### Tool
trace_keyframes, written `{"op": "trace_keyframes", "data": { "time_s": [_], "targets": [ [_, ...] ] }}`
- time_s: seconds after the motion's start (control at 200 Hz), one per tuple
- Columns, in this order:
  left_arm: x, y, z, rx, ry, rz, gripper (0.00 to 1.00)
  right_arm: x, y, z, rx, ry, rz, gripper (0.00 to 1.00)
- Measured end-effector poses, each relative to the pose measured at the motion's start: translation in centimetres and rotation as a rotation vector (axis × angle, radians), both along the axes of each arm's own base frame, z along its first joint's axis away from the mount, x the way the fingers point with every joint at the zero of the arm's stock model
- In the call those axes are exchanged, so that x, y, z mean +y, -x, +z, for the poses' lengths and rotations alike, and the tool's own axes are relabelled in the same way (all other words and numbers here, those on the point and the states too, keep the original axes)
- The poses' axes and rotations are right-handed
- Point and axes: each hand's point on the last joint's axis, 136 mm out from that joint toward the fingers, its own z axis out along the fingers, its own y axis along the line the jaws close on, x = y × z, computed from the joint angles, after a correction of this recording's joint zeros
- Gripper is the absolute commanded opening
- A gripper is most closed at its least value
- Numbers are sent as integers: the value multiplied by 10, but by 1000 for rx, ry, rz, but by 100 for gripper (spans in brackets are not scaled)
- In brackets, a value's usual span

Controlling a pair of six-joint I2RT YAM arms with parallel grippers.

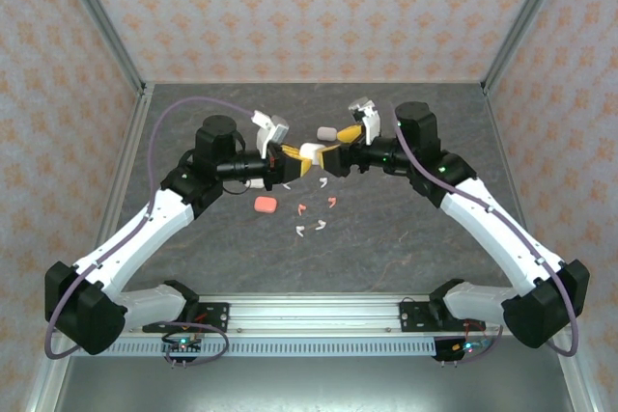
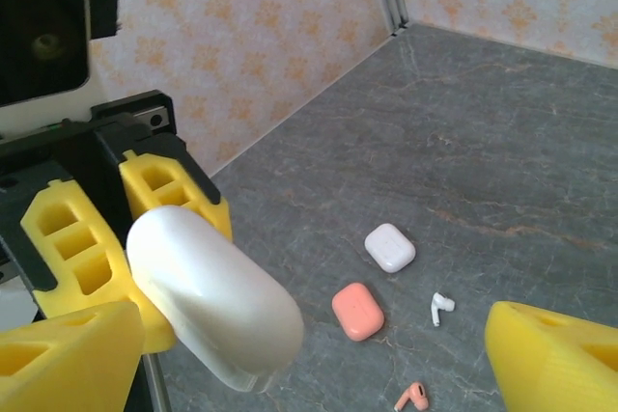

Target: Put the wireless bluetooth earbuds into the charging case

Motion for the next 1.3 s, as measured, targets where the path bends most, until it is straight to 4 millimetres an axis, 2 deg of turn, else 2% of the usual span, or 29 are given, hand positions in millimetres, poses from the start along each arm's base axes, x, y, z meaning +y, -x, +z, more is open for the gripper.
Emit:
{"op": "trace_keyframes", "data": {
  "time_s": [0.3,0.731,0.921,1.106,1.296],
  "targets": [
    [0,-2,0,-26,-9,5,0,0,-8,-8,32,7,-21,87],
    [4,-9,-5,-43,-42,47,0,4,-23,-6,43,10,-33,87],
    [1,-5,-5,-48,-41,25,0,3,-31,1,33,4,-53,87],
    [-3,0,-5,-62,-44,3,0,3,-33,-9,73,21,-57,87],
    [0,-2,-6,-86,-63,16,0,-2,-36,-6,95,14,-75,86]
  ]
}}
